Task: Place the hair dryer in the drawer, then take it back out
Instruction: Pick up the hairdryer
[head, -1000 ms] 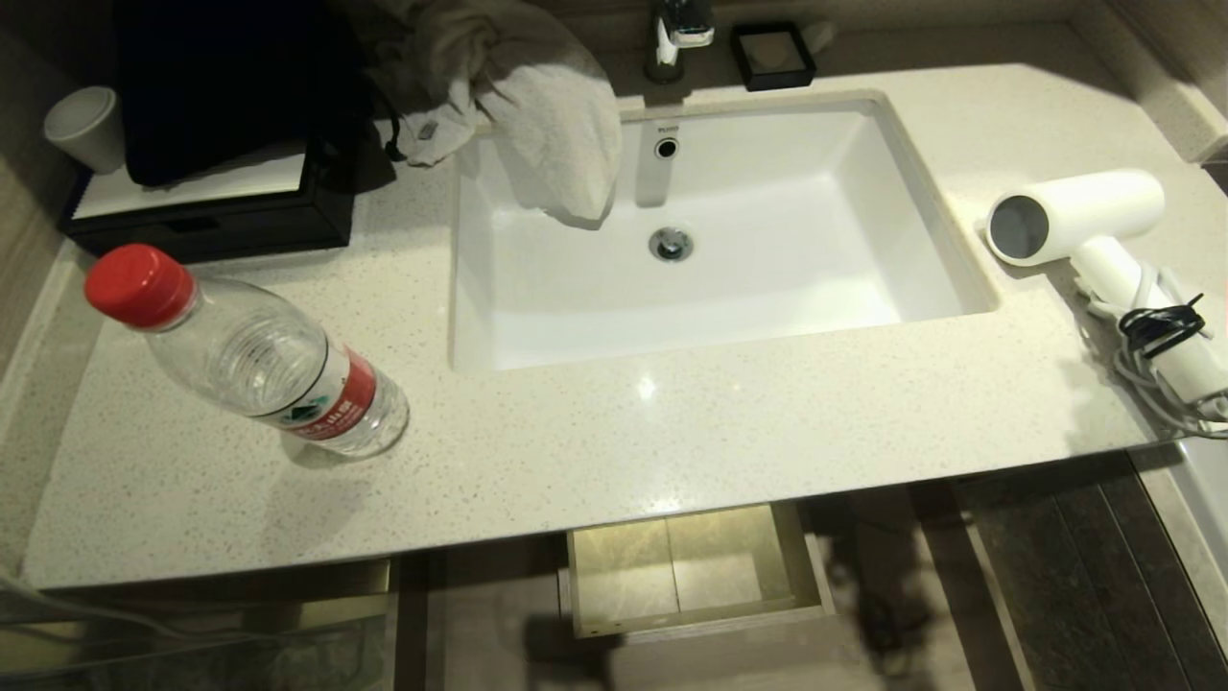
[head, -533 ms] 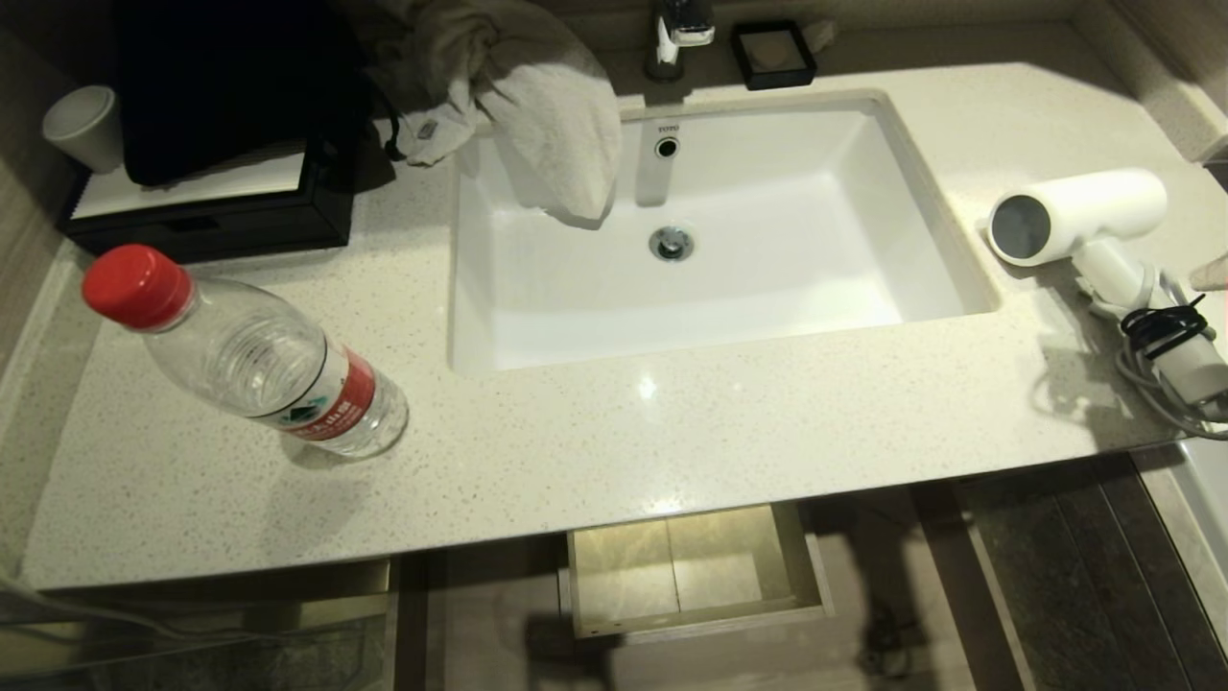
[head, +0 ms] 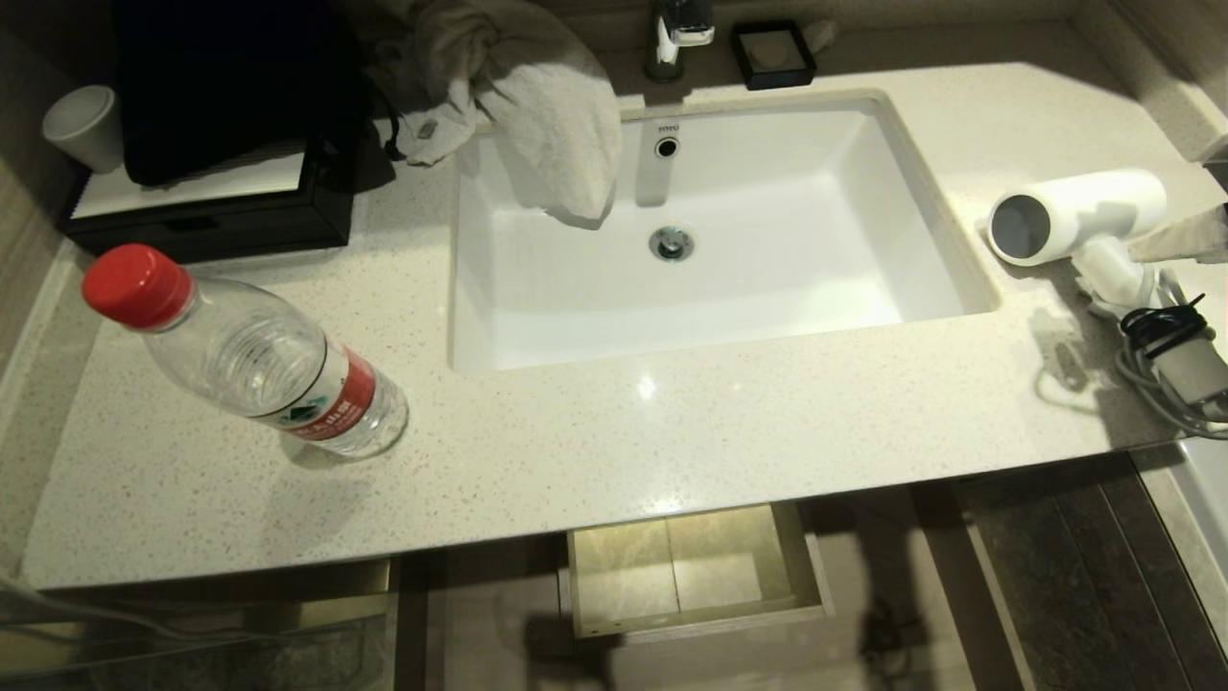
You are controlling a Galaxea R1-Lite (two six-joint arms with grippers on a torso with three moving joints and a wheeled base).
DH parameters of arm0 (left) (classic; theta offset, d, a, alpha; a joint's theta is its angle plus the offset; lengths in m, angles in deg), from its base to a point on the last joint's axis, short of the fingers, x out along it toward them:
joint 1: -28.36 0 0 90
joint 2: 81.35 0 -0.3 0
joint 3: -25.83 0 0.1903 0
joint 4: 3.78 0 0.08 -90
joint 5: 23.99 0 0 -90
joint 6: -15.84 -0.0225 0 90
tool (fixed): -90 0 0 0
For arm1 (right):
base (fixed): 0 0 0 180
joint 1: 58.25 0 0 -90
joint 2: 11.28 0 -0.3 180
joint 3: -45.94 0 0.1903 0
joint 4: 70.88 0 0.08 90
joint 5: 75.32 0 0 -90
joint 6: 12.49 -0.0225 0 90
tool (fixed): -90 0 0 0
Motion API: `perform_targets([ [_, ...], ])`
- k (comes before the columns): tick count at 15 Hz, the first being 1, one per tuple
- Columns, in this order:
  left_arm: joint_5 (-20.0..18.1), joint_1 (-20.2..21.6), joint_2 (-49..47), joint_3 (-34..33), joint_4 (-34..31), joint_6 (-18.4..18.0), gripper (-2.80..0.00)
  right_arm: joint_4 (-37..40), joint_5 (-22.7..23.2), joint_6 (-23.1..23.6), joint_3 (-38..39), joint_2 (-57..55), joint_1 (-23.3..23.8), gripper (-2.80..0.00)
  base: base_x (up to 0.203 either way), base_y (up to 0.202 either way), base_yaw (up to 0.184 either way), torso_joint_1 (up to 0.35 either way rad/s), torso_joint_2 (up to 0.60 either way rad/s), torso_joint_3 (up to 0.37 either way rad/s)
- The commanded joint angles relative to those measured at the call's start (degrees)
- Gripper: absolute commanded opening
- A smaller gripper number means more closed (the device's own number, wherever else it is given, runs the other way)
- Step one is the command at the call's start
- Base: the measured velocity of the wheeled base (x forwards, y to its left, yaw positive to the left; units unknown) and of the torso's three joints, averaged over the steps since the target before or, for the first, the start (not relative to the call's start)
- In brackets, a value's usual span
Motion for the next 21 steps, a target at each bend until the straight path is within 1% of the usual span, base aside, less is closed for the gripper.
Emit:
perform_targets([
  [1,0.0,0.0,-0.1,0.0,0.0,-0.1,-2.80,0.2,6.3,1.0,-0.2,-0.1,3.5,0.00,0.000,0.000,0.000,0.000,0.00,0.000],
  [2,0.0,0.0,-0.1,0.0,0.0,-0.1,-2.80,0.4,7.6,2.2,-0.3,-0.5,4.8,0.00,0.000,0.000,0.000,0.000,0.00,0.000],
  [4,0.0,0.0,-0.1,0.0,0.0,0.0,-2.80,0.9,8.1,4.5,0.3,-1.5,6.5,0.00,0.000,0.000,0.000,0.000,0.00,0.000],
  [8,0.0,0.0,-0.1,0.0,0.0,0.0,-2.80,0.5,8.3,4.7,0.4,-3.4,7.2,0.00,0.000,0.000,0.000,0.000,0.00,0.000],
  [12,0.0,0.0,-0.1,0.0,0.0,0.0,-2.80,-0.1,13.0,5.6,-0.1,-5.2,7.2,0.00,0.000,0.000,0.000,0.000,0.00,0.000],
  [16,0.0,0.0,0.0,0.0,0.0,-0.1,-2.80,-2.8,13.4,8.9,-0.3,-8.0,7.2,0.00,0.000,0.000,0.000,0.000,0.00,0.000],
  [19,0.0,0.0,-0.1,0.0,0.0,0.0,-2.80,-2.9,13.5,9.4,-0.2,-9.2,7.3,0.00,0.000,0.000,0.000,0.000,0.00,0.000],
  [21,0.0,0.0,-0.1,0.0,0.0,-0.1,-2.80,-3.1,13.6,10.7,0.1,-9.6,7.3,0.00,0.000,0.000,0.000,0.000,0.00,0.000],
])
